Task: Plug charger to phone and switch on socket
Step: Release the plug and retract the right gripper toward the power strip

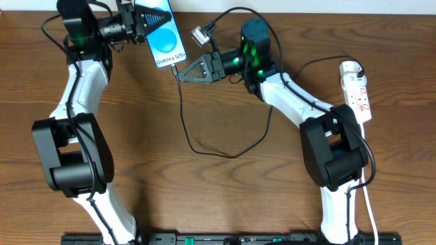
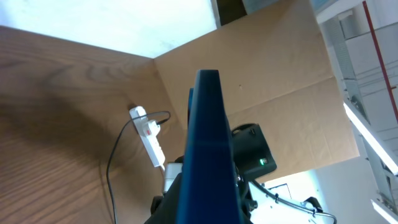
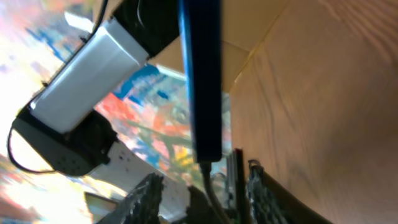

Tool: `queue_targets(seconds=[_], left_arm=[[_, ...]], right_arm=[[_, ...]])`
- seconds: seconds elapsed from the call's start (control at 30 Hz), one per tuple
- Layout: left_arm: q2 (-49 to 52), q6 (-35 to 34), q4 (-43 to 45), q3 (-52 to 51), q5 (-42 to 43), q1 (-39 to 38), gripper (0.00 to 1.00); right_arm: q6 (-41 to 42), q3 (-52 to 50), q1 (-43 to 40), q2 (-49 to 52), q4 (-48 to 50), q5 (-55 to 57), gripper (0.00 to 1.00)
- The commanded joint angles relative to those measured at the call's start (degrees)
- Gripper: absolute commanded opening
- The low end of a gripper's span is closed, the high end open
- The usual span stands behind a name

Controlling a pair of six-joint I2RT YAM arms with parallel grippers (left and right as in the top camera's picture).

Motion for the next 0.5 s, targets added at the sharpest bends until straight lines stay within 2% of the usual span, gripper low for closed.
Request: queue_targets(seconds=[0.0, 0.1, 0.23, 0.33, 0.37, 0.47], left_arm=[[1.25, 1.70, 0.46, -0.48, 0.70, -0.09, 0.07], [1.92, 1.70, 0.46, -1.27, 0.66, -0.09, 0.08], [2.05, 1.97, -2.03, -3.26, -4.15, -0.09, 0.07], [2.05, 9.75, -15.69, -3.58, -9.07, -0.11, 0.07], [2.05, 11.08, -17.68, -3.58, -9.42, -0.13, 0.07], [2.05, 21.33, -31.39, -3.58, -11.91, -0.20, 0.08]], right_arm=[[-10.32, 0.42, -2.67, -1.51, -6.84, -0.98, 0.53], [-17.09, 0.42, -5.38, -1.51, -15.63, 1.62, 0.57], [-25.94, 0.42, -8.44, -1.51, -26.80, 8.46, 0.61], [-32.20, 0.42, -9.05, -1.53, -31.30, 11.76, 0.62], [-32.59, 0.42, -9.05, -1.53, -31.82, 12.79, 0.62], [-35.26, 0.44, -8.90, -1.53, -34.38, 16.59, 0.63]])
